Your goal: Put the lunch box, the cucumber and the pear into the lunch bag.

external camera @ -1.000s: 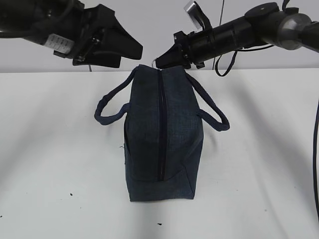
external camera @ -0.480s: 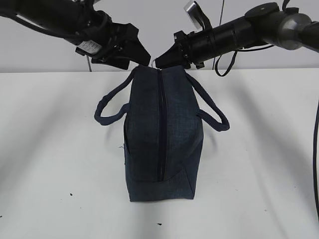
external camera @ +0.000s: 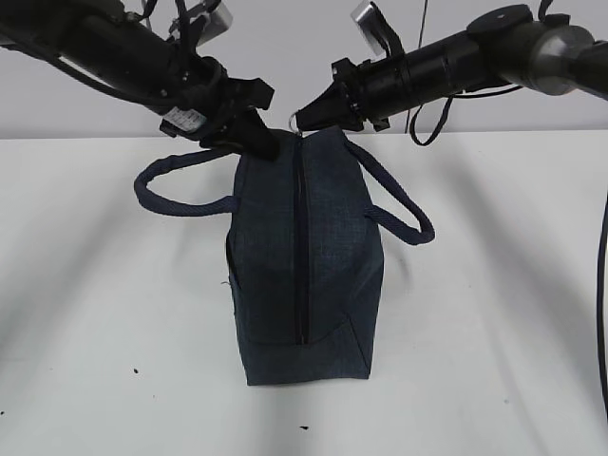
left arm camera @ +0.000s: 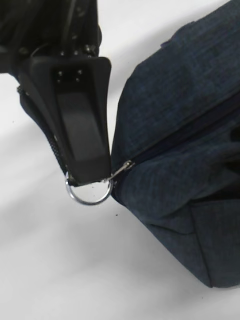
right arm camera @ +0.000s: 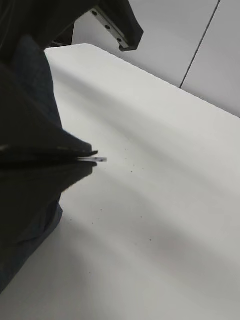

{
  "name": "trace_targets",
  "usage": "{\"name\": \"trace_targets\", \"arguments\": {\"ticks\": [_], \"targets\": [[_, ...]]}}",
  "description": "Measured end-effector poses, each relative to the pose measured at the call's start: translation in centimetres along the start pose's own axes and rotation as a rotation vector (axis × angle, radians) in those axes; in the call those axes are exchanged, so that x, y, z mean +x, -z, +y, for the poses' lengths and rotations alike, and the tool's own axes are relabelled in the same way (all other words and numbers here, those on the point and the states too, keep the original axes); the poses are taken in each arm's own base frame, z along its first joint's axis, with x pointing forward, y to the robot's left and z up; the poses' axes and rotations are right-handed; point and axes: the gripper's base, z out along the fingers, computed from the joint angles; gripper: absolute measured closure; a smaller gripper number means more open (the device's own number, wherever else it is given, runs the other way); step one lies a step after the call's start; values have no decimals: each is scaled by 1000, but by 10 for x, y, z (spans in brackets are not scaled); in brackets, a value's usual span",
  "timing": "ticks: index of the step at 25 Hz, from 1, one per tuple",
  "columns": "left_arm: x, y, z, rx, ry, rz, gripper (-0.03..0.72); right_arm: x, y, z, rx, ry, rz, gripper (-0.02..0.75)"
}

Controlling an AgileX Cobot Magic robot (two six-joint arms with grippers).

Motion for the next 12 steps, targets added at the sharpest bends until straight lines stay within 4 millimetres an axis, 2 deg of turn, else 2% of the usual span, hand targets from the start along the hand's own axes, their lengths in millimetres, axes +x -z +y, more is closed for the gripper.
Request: {"name": "trace_targets", "arguments": {"ticks": [12], "targets": [[-1, 14, -14, 59, -115, 2, 684, -1, 7, -6, 23, -4, -17, 732]]}}
